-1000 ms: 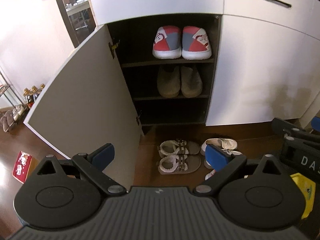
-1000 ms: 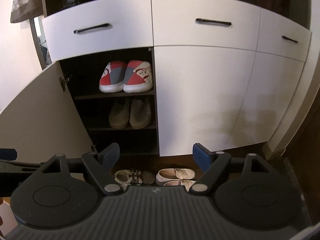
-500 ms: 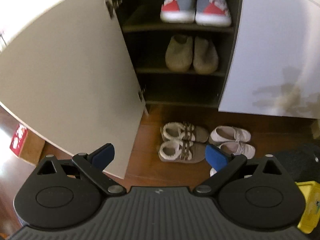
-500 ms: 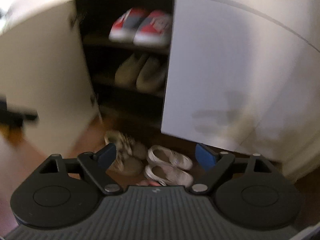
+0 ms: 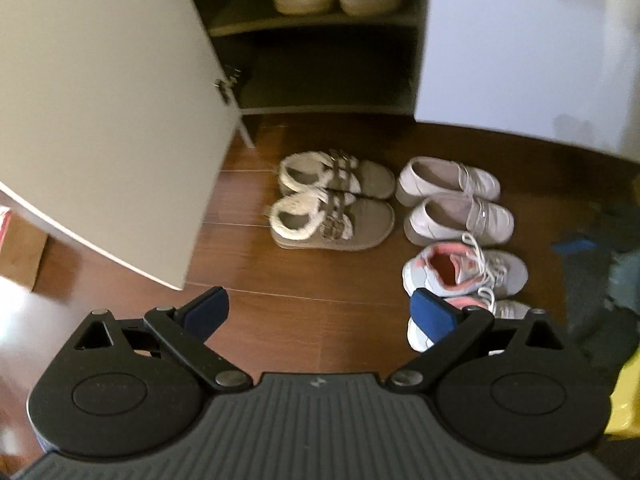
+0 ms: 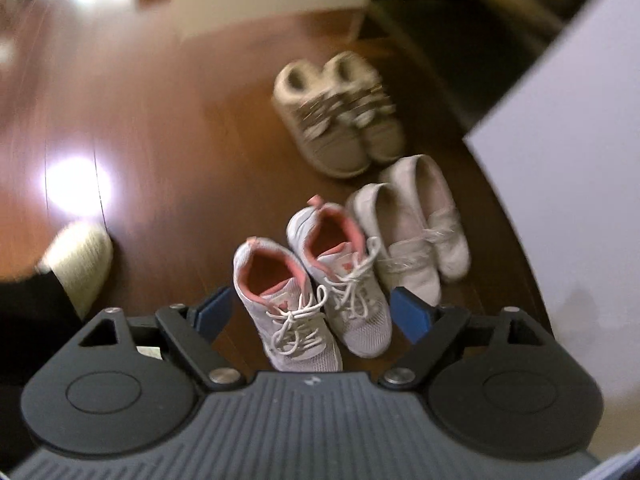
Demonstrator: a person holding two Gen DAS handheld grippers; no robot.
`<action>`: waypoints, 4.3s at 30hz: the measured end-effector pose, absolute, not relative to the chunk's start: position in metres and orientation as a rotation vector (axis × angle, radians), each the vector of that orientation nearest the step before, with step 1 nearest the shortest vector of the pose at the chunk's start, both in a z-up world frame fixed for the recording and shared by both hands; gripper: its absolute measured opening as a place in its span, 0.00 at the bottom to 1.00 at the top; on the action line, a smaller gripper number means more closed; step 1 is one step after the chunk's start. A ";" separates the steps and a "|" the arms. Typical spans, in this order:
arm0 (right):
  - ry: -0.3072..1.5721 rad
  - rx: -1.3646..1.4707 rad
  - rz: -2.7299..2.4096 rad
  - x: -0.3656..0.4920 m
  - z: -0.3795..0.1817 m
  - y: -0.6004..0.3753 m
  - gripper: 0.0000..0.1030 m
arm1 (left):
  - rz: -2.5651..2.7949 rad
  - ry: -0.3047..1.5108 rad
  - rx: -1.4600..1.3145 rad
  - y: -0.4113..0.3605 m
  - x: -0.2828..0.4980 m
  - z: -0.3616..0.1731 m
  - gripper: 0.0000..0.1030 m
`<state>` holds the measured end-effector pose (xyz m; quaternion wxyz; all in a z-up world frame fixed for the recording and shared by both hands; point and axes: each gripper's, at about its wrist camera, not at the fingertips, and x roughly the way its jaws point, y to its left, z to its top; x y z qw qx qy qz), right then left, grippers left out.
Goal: Organize scattered shoes
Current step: 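Lower the right gripper into both grey-pink sneaker heels and close it, then lift the grey-pink sneaker pair and carry it into the cabinet, then lower the sneakers onto the shelf below the beige slippers and open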
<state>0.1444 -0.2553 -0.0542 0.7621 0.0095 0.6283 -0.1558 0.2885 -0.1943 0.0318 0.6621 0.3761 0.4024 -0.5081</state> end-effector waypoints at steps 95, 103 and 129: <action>0.660 0.528 -0.978 0.174 -0.125 -0.466 0.19 | -1.625 0.672 0.757 -0.495 0.420 -0.265 0.93; 0.606 0.575 -1.085 0.206 -0.141 -0.480 0.20 | -1.639 0.580 0.799 -0.486 0.424 -0.266 0.90; 0.564 0.629 -1.129 0.255 -0.196 -0.545 0.21 | -1.834 0.382 0.888 -0.519 0.379 -0.261 0.90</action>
